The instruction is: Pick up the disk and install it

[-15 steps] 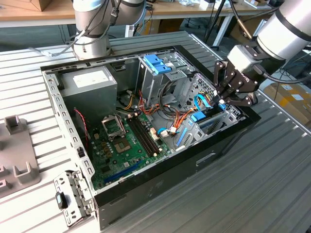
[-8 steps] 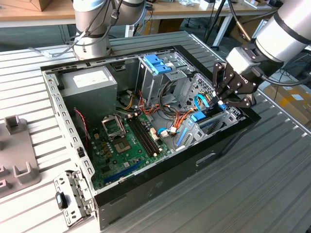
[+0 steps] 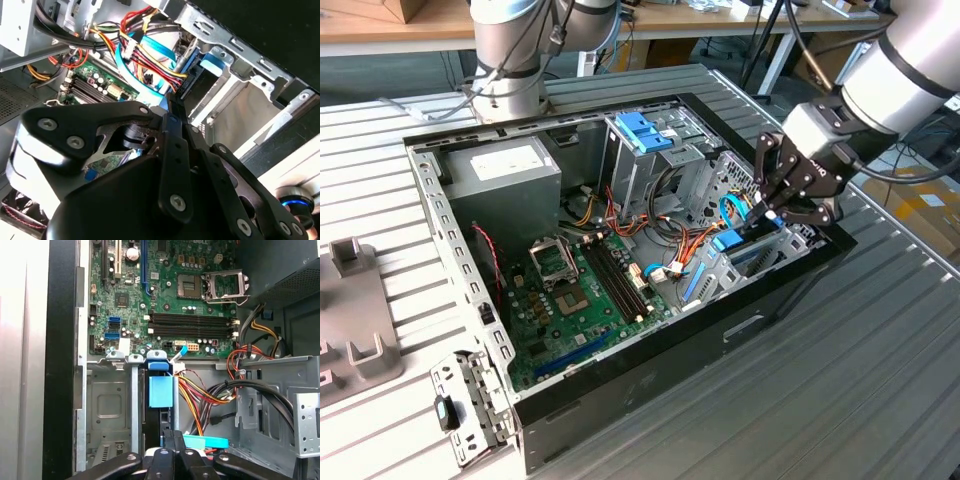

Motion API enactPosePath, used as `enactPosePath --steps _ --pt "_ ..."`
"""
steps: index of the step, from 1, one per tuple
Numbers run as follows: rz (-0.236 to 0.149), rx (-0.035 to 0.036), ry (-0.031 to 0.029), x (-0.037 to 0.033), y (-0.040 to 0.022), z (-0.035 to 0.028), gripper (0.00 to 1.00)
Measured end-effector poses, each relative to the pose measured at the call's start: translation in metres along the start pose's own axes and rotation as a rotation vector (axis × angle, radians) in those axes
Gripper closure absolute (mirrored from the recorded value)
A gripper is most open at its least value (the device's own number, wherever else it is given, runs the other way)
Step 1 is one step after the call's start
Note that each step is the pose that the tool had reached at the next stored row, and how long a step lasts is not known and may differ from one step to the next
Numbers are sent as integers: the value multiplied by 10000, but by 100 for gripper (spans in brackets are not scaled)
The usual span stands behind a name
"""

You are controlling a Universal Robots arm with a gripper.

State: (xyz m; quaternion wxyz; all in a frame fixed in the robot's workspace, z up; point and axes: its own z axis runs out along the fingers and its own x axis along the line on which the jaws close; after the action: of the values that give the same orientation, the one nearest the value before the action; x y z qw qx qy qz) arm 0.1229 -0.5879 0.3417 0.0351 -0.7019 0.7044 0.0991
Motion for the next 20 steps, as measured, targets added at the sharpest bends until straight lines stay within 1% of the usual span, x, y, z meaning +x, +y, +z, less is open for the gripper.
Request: enactPosePath --steps 4,6,7,9,20 --pt "-1 -1 -4 1 -2 -3 89" --pt "-3 -1 -10 -5 -5 -33 89" --pt "-2 -1 -2 -11 -9 -61 89" --pt "-2 -1 -4 -14 -16 -82 89" --pt "-1 -1 -3 -34 -121 -188 89"
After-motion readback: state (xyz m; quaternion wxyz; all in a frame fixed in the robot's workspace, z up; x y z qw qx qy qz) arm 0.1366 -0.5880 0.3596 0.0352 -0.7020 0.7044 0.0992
